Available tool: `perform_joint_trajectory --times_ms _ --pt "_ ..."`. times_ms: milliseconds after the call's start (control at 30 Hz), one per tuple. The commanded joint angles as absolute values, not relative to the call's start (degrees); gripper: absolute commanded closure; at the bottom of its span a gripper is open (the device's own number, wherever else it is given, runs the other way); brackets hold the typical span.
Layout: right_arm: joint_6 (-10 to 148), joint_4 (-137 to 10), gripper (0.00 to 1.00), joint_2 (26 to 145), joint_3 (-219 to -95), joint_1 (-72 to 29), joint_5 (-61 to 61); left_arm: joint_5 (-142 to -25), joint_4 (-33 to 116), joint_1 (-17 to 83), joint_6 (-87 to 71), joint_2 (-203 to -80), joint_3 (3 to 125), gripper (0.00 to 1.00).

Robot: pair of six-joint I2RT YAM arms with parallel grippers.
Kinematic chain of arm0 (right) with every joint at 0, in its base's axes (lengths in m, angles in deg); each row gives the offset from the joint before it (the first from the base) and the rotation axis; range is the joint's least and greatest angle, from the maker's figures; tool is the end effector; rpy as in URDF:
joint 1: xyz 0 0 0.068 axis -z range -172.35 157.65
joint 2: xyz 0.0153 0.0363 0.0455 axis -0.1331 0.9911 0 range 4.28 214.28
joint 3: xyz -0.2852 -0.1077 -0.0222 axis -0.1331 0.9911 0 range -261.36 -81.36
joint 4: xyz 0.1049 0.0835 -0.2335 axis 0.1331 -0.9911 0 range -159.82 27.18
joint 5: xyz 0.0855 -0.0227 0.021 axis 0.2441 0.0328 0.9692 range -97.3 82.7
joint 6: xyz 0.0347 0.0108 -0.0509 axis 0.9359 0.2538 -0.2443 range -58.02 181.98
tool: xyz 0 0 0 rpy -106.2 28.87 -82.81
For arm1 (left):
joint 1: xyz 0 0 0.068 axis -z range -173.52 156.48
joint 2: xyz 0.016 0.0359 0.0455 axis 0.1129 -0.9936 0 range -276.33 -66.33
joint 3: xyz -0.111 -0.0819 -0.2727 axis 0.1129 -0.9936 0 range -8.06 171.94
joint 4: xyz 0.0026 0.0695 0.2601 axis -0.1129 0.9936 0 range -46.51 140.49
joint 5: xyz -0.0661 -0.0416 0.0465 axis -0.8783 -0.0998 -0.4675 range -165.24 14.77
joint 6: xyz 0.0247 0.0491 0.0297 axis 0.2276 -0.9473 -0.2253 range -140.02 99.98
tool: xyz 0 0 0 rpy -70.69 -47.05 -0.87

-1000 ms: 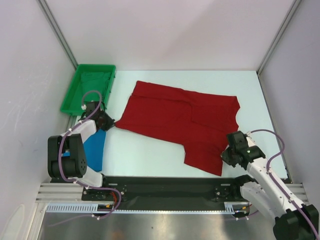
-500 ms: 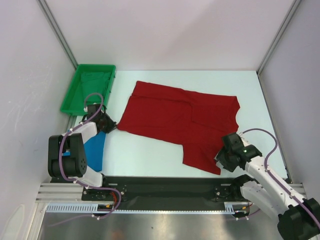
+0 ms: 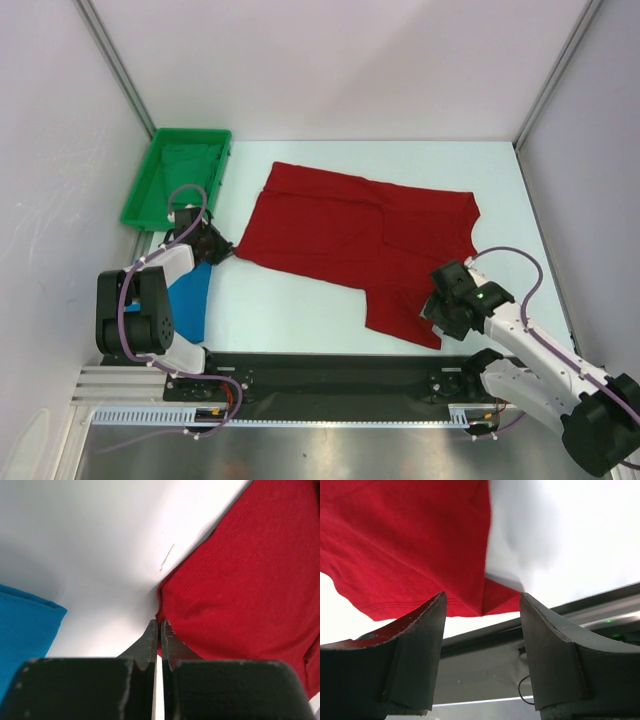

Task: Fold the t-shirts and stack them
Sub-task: Fold the tshirt

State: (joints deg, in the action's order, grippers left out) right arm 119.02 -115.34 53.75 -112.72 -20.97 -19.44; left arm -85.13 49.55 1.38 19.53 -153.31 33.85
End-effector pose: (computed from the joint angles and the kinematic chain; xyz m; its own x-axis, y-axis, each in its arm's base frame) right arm 0.1152 0.0516 0.2043 -0.7921 0.5022 -0.3470 0.4733 0.8643 0.1703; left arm 0.3010 0.0185 0.1797 -0.6106 -0.6843 -0.3986 -0.4785 0.7198 -0.5028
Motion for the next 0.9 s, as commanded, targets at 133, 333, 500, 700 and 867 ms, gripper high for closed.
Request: perform_joint_trajectory --times_ms 133,333,500,700,867 --pt "116.65 -109.23 0.42 54.47 -111.25 -22.85 -14.86 -85.96 47.35 1.56 19.18 -151.59 33.52 1.00" --pt "116.74 -107.30 0.51 53.76 -109.05 -23.55 -14.33 -86.13 47.35 1.74 19.36 -151.76 33.87 1.00" --pt "117.70 -106.68 0.54 54.37 -108.43 -24.17 -13.80 -85.87 47.35 1.74 19.27 -151.50 33.69 1.00" --pt "118.14 -106.42 0.68 55.17 -108.34 -24.61 -14.68 -85.78 47.44 2.00 19.27 -151.33 33.43 1.00" --pt "122.00 -111.68 1.00 49.64 -110.62 -24.61 -16.87 -85.70 48.14 2.00 19.09 -150.53 33.34 1.00"
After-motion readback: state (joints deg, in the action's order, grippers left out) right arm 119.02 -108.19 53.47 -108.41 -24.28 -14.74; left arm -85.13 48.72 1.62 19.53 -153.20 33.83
